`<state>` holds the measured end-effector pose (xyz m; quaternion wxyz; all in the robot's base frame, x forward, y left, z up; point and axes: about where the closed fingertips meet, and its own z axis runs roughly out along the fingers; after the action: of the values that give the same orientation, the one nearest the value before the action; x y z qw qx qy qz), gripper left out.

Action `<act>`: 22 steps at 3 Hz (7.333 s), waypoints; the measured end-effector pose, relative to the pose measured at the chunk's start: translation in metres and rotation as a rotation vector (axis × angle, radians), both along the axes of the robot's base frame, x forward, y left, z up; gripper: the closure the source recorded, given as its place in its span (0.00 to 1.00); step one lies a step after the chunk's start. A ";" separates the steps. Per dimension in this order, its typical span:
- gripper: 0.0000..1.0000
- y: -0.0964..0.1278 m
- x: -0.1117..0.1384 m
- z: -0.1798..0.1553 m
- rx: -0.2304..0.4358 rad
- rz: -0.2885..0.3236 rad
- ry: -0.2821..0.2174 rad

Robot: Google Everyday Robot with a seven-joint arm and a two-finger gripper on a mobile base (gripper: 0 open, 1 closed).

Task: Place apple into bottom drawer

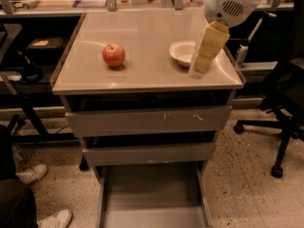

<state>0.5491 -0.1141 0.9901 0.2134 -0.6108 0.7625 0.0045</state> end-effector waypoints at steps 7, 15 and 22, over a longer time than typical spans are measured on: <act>0.00 0.173 0.144 -0.078 0.278 0.116 0.028; 0.18 0.238 0.212 -0.156 0.397 0.149 0.124; 1.00 0.155 0.095 -0.068 0.512 -0.048 -0.065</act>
Offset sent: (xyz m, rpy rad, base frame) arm 0.1063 0.1494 -0.0186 0.0902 -0.0353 0.1918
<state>0.6442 0.0413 0.9223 0.3854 -0.5185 0.7434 0.1730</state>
